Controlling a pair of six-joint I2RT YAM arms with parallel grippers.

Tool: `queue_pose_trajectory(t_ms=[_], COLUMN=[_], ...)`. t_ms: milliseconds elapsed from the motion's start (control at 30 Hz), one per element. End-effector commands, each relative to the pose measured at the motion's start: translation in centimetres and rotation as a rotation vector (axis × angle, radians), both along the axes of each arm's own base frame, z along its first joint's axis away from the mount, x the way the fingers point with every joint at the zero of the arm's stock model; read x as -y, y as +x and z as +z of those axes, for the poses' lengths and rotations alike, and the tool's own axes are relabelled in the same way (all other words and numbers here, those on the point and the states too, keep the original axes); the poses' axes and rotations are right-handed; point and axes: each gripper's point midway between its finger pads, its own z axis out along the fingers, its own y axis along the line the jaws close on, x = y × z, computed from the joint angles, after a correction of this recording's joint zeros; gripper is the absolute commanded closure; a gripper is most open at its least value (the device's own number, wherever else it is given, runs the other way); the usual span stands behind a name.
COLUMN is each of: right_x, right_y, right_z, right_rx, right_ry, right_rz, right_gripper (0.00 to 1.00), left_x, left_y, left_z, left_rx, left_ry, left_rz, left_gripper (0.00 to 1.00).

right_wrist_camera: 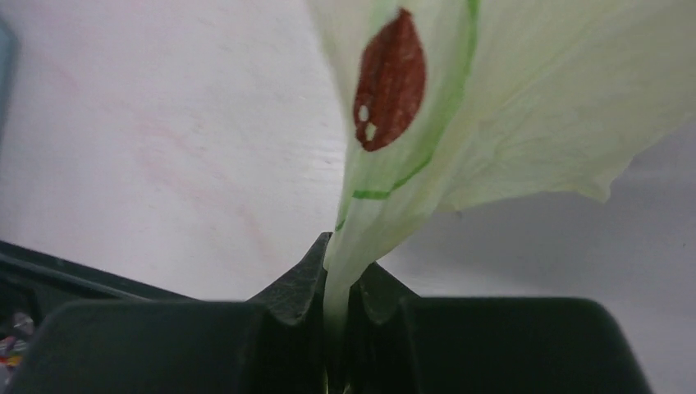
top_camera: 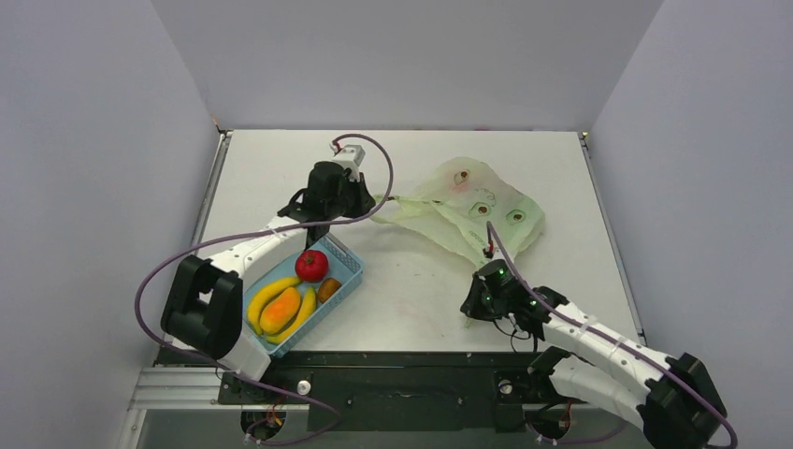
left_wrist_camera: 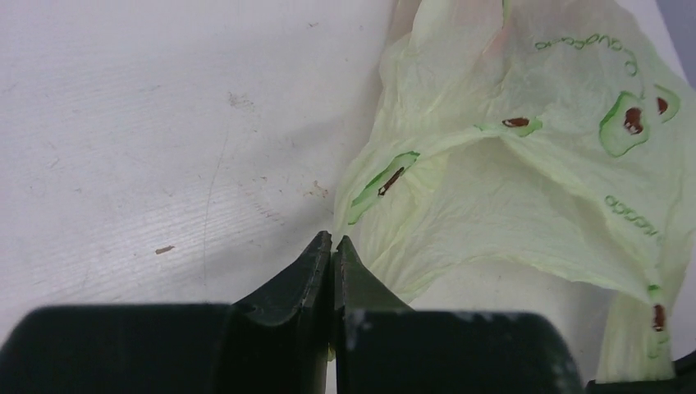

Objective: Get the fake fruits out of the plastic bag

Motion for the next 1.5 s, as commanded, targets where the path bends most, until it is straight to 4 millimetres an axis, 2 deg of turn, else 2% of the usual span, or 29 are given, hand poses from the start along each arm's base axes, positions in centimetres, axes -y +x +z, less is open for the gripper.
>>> queue_pose_trajectory(t_ms=[0,33,67,100,133,167,200,267,333,367,400,433,467,500,533,567,600,633,667,700,733,833,867,900,967,1133,1267,1400,1467], right_x=[1.0,1.5,1.8,2.0,2.0,1.7,1.6,0.7,-0.3,0.3,0.3,1.4,1.6,2.5,2.6,3.3,3.4,4.1,4.2,4.9,4.8,5.5,5.0,5.1,4.3,1.7,0.5,0.8,1.9], right_y=[-1.2,-1.5,-1.4,-1.6,-1.7,-1.7,-1.5,-1.0,0.2,0.0,1.1,0.8,1.9,1.7,2.5,2.5,3.2,3.5,4.1,4.6,5.2,7.6,8.6,9.3,10.7,13.9,15.2,15.7,15.7], right_z=[-4.3,-5.2,-5.6,-6.2,-6.3,-6.0,-5.7,-3.4,0.7,1.7,4.2,4.9,7.6,8.1,10.6,11.1,13.2,13.5,15.3,15.5,16.8,17.8,17.9,18.8,18.4,15.8,13.9,11.7,10.3], right_rx=[-0.124,-0.135,-0.128,-0.13,-0.131,-0.118,-0.1,-0.031,0.067,0.078,0.144,0.146,0.207,0.209,0.259,0.262,0.306,0.315,0.348,0.356,0.383,0.422,0.417,0.439,0.431,0.402,0.372,0.345,0.324], right_ry=[-0.066,-0.088,-0.097,-0.1,-0.1,-0.092,-0.092,-0.069,-0.047,-0.073,-0.088,-0.15,-0.156,-0.212,-0.21,-0.26,-0.265,-0.328,-0.331,-0.409,-0.421,-0.599,-0.642,-0.683,-0.76,-0.844,-0.889,-0.958,-1.012], right_rz=[-0.135,-0.153,-0.182,-0.19,-0.191,-0.177,-0.167,-0.121,-0.083,-0.07,-0.068,-0.052,-0.076,-0.058,-0.078,-0.061,-0.077,-0.072,-0.081,-0.074,-0.079,-0.078,-0.072,-0.076,-0.048,0.024,0.054,0.066,0.051], right_gripper=[0.97,0.97,0.97,0.96,0.96,0.94,0.92,0.83,0.71,0.64,0.62,0.57,0.55,0.52,0.48,0.36,0.3,0.25,0.24,0.24,0.24,0.23,0.24,0.25,0.26,0.25,0.27,0.27,0.28], left_x=[-0.6,-0.8,-1.6,-1.8,-2.5,-2.6,-2.9,-2.4,-1.6,-1.3,-1.2,-1.1,-1.0,-1.0,-1.0,-0.9,-0.9,-0.9,-0.9,-0.9,-0.9,-0.7,-0.7,-0.6,-0.6,-0.4,-0.2,-0.1,-0.1], left_y=[1.2,1.4,1.5,1.6,1.6,1.7,1.7,1.7,1.4,1.1,1.0,0.7,0.6,0.3,0.2,0.0,-0.1,-0.2,-0.3,-0.4,-0.5,-1.0,-1.2,-1.2,-1.4,-1.8,-2.1,-2.3,-2.4], left_z=[6.0,6.6,6.1,7.0,6.5,7.6,7.5,8.3,8.8,9.0,9.1,9.6,9.7,10.1,10.3,10.5,10.8,11.0,11.3,11.4,11.5,11.7,11.7,11.7,11.5,11.1,10.9,11.0,11.1], left_rx=[0.202,0.22,0.215,0.24,0.237,0.264,0.263,0.274,0.272,0.27,0.271,0.276,0.277,0.283,0.286,0.286,0.291,0.291,0.295,0.295,0.295,0.287,0.283,0.279,0.264,0.235,0.22,0.21,0.199], left_ry=[-0.186,-0.213,-0.218,-0.258,-0.27,-0.313,-0.326,-0.343,-0.349,-0.355,-0.36,-0.371,-0.375,-0.382,-0.384,-0.384,-0.384,-0.378,-0.376,-0.373,-0.372,-0.381,-0.385,-0.387,-0.388,-0.384,-0.384,-0.392,-0.395], left_rz=[0.032,0.044,0.069,0.087,0.104,0.101,0.104,0.062,0.008,-0.016,-0.024,-0.034,-0.037,-0.045,-0.048,-0.054,-0.056,-0.058,-0.06,-0.059,-0.062,-0.073,-0.076,-0.077,-0.076,-0.084,-0.093,-0.098,-0.097], left_gripper=[1.0,1.0,1.0,1.0,1.0,1.0,1.0,1.0,1.0,1.0,1.0,1.0,1.0,1.0,1.0,1.0,1.0,1.0,1.0,1.0,1.0,1.0,1.0,1.0,1.0,1.0,1.0,1.0,1.0])
